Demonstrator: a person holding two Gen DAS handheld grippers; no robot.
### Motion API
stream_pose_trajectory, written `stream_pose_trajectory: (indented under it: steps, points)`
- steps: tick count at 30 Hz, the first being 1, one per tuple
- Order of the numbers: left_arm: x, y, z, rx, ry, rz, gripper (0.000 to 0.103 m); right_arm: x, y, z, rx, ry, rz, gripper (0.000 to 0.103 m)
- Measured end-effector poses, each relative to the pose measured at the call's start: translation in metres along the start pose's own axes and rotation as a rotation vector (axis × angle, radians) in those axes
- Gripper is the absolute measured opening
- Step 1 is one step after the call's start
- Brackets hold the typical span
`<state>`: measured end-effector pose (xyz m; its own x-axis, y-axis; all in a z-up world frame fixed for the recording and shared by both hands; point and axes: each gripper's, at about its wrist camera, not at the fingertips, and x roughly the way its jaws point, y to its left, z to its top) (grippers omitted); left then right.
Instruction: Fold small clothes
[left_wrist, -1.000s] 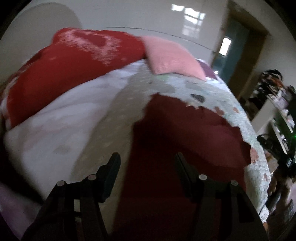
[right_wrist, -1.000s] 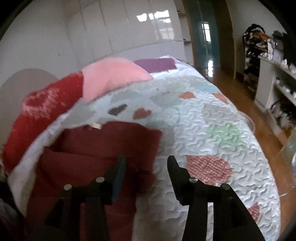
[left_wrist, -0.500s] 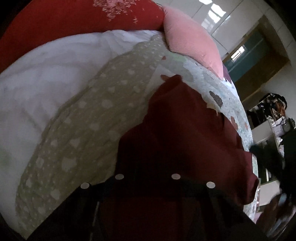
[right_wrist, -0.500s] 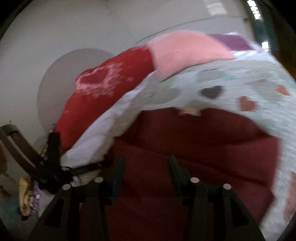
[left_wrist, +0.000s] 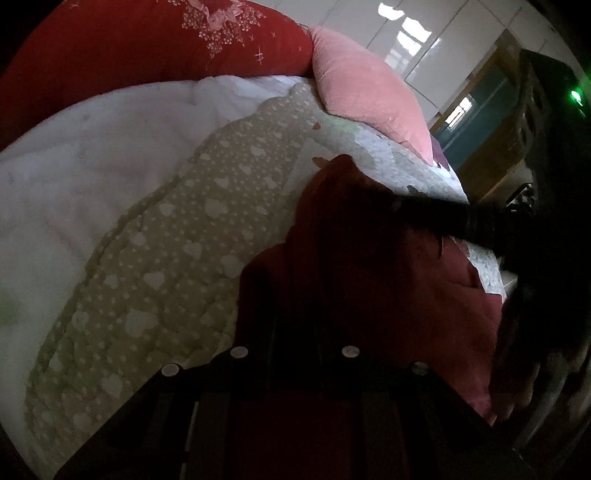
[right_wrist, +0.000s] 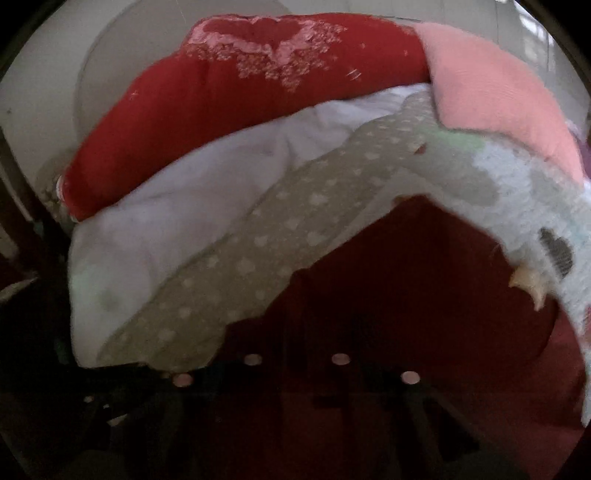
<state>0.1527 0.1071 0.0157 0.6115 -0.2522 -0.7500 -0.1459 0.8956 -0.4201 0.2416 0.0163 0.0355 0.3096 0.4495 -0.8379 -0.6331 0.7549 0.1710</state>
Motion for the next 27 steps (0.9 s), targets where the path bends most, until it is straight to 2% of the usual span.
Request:
stream_pose_trajectory:
  steps: [3,5,8,10,12,15,17,20,22,23,26,27]
  points:
    - [0.002,-0.004,0.001,0.015,-0.005,0.013,0.016,-0.012,-0.022,0.012,0.064,-0.066,-0.051,0.006]
    - [0.003,-0.007,0.001,0.036,-0.009,0.036,0.016,-0.007,-0.035,0.016,0.095,-0.078,-0.096,0.006]
    - [0.003,-0.01,0.001,0.054,-0.001,0.058,0.017,0.013,-0.05,0.013,0.123,-0.049,-0.13,0.008]
    - [-0.003,-0.012,0.002,0.063,-0.004,0.062,0.018,0.02,-0.06,0.009,0.154,-0.031,-0.137,0.013]
    - [-0.017,-0.015,0.0,0.087,-0.024,0.094,0.02,0.009,-0.071,0.003,0.216,-0.063,-0.139,0.026]
    - [-0.036,-0.02,-0.007,0.122,-0.049,0.136,0.027,-0.036,-0.084,-0.014,0.276,-0.159,-0.145,0.027]
    - [-0.049,-0.025,-0.014,0.146,-0.068,0.17,0.028,-0.072,-0.09,-0.037,0.267,-0.206,-0.158,0.027]
    - [-0.072,-0.034,-0.031,0.185,-0.098,0.207,0.04,-0.11,-0.104,-0.086,0.298,-0.219,-0.17,0.027]
    - [-0.079,-0.037,-0.04,0.205,-0.111,0.226,0.044,-0.123,-0.121,-0.122,0.362,-0.207,-0.191,0.034]
    - [-0.082,-0.039,-0.044,0.216,-0.114,0.235,0.045,-0.128,-0.132,-0.141,0.399,-0.199,-0.207,0.042]
    - [-0.085,-0.036,-0.057,0.215,-0.089,0.256,0.045,-0.145,-0.171,-0.192,0.546,-0.194,-0.285,0.042]
    - [-0.085,-0.034,-0.06,0.209,-0.082,0.265,0.045,-0.156,-0.18,-0.209,0.588,-0.22,-0.269,0.039]
